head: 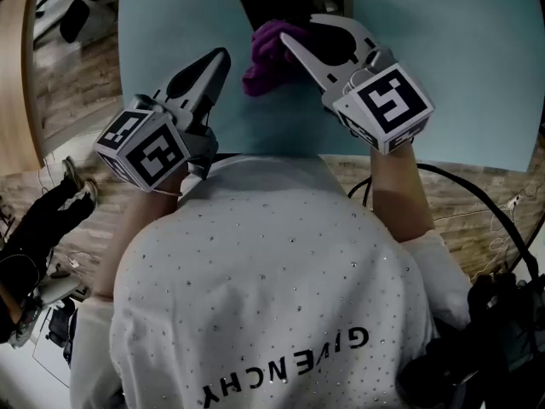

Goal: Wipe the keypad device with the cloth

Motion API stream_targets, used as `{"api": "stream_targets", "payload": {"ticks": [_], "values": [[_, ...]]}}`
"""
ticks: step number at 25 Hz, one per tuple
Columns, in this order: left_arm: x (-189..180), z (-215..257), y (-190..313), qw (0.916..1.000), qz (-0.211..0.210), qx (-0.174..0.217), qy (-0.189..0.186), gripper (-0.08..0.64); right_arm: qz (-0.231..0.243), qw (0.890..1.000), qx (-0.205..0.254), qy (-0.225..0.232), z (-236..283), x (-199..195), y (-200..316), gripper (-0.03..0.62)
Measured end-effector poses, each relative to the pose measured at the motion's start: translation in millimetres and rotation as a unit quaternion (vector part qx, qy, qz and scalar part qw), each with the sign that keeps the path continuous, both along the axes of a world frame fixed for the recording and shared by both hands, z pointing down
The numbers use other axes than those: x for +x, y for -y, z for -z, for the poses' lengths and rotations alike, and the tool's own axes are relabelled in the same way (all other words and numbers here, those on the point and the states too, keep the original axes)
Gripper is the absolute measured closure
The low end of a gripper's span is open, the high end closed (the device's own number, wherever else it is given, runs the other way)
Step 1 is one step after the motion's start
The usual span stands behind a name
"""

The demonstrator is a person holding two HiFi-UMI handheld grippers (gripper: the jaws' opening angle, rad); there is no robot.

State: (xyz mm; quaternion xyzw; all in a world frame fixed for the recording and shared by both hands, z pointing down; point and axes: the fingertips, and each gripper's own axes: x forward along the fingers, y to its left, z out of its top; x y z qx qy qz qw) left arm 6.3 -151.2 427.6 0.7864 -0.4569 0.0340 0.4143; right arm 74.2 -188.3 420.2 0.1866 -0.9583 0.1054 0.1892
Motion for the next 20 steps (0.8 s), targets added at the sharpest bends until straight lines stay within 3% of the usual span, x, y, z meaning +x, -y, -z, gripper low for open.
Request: {"api": "stream_targets", "payload": {"ticks": [4,8,11,20], "values": [[-5.2,1.8,-1.7,1.0000,0.005,0.000,0.001,0.560,0.051,0.998,0.013,-0.037,-14.3,-30.4,-22.4,0.532],[-6.6,-2.1,-5.9,0.9999,0.012,-0.005,0.003,0.560,0.061,0.994,0.045,-0.079,-27.5,-18.3,-20.6,0.531],[-5.1,-5.4,-8.1,0.9999,0.015,-0.009,-0.001,0.560,0.046,0.992,0.060,-0.104,-33.6,4.0,-9.3,0.531],[-3.8,-7.4,-0.1,0.9999,0.010,-0.001,-0.013,0.560,-0.030,0.989,0.046,-0.135,-42.1,58.0,25.9,0.531]]}}
